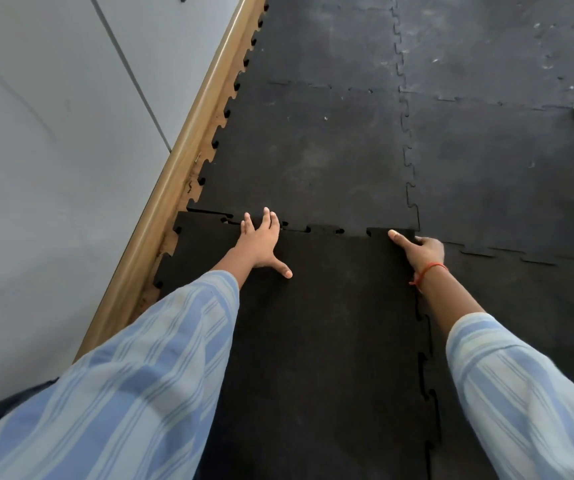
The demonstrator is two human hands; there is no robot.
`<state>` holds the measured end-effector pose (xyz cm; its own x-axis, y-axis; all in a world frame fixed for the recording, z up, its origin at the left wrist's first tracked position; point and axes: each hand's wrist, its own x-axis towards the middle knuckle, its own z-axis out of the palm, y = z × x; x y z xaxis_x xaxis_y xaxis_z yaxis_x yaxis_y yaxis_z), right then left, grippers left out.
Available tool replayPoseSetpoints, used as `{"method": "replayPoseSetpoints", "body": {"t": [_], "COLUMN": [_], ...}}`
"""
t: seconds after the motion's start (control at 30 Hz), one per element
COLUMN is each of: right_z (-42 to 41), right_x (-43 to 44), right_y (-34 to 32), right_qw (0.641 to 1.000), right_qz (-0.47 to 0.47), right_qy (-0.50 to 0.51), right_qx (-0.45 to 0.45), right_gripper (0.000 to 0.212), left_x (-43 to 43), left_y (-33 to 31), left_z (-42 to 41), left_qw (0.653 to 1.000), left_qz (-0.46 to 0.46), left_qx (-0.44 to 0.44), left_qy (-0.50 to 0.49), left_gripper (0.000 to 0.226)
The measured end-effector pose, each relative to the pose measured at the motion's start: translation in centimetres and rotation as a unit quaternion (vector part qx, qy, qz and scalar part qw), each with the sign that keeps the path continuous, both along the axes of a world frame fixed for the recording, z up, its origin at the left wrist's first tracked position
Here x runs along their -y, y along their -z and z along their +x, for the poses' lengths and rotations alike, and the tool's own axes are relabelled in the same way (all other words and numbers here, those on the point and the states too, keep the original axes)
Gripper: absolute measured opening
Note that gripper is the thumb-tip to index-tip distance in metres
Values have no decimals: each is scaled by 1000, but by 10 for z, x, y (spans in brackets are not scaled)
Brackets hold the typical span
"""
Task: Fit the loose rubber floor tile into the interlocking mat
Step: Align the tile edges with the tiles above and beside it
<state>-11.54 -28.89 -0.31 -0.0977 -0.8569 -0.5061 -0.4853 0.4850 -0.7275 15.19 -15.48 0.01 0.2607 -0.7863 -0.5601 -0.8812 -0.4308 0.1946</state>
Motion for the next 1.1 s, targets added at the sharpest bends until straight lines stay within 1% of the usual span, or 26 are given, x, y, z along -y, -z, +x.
{"method": "replayPoseSetpoints", "body": {"t": [0.07,0.1,0.17,0.2,0.23,0.27,0.3,0.33,0.37,0.43,0.47,0.53,0.57,0.6,0.73,0.83,0.93,1.0,1.03,1.1], "right_z": [-2,-4,-10,-11,-8,-5,-2,1,5,11,15,20,24,30,60,80,89,92,92,92], "right_x": [1,1,8,9,6,0,-5,-10,-14,-24,-29,-38,-41,-45,-60,-66,-65,-66,-66,-65], "right_y": [-3,-1,12,15,9,3,-1,-4,-4,1,4,12,14,16,21,24,22,19,18,17], "right_qw": [999,999,999,999,999,995,985,971,960,940,919,859,836,821,775,766,755,750,749,747], "right_qz": [-8,-8,-24,-29,-33,-39,-53,-68,-79,-112,-145,-216,-241,-251,-263,-234,-200,-179,-169,-151], "right_qy": [16,15,17,7,-15,-44,-72,-100,-126,-171,-205,-292,-332,-368,-478,-518,-531,-540,-543,-550], "right_qx": [27,37,40,17,-20,-79,-149,-205,-239,-274,-304,-360,-366,-358,-317,-299,-328,-338,-340,-342], "right_gripper": [76,79,97,101,96,81,65,57,55,59,62,63,63,63,59,58,58,59,60,61], "left_x": [6,9,13,14,13,11,8,6,3,-5,-9,-15,-17,-17,-13,-14,-11,-12,-15,-27], "left_y": [-3,-4,-3,-2,0,1,4,6,8,14,16,21,23,24,24,24,20,18,17,17], "left_z": [-3,-3,-5,-4,-3,-2,0,1,1,1,0,-3,-3,-3,1,2,0,3,9,31], "left_qw": [1000,1000,1000,1000,1000,1000,1000,1000,1000,998,997,995,994,994,995,995,995,996,997,996], "left_qz": [0,1,2,3,2,-2,-6,-7,-6,-2,-1,-1,-1,3,19,27,31,18,8,7], "left_qx": [-2,-1,-2,-4,-4,-1,3,9,18,50,65,83,87,86,61,67,69,63,67,79], "left_qy": [-1,1,1,-2,-4,-3,-1,4,11,35,43,58,66,72,71,66,64,60,38,-46], "left_gripper": [139,140,140,140,141,142,142,142,140,133,129,120,116,114,114,114,114,114,114,118]}}
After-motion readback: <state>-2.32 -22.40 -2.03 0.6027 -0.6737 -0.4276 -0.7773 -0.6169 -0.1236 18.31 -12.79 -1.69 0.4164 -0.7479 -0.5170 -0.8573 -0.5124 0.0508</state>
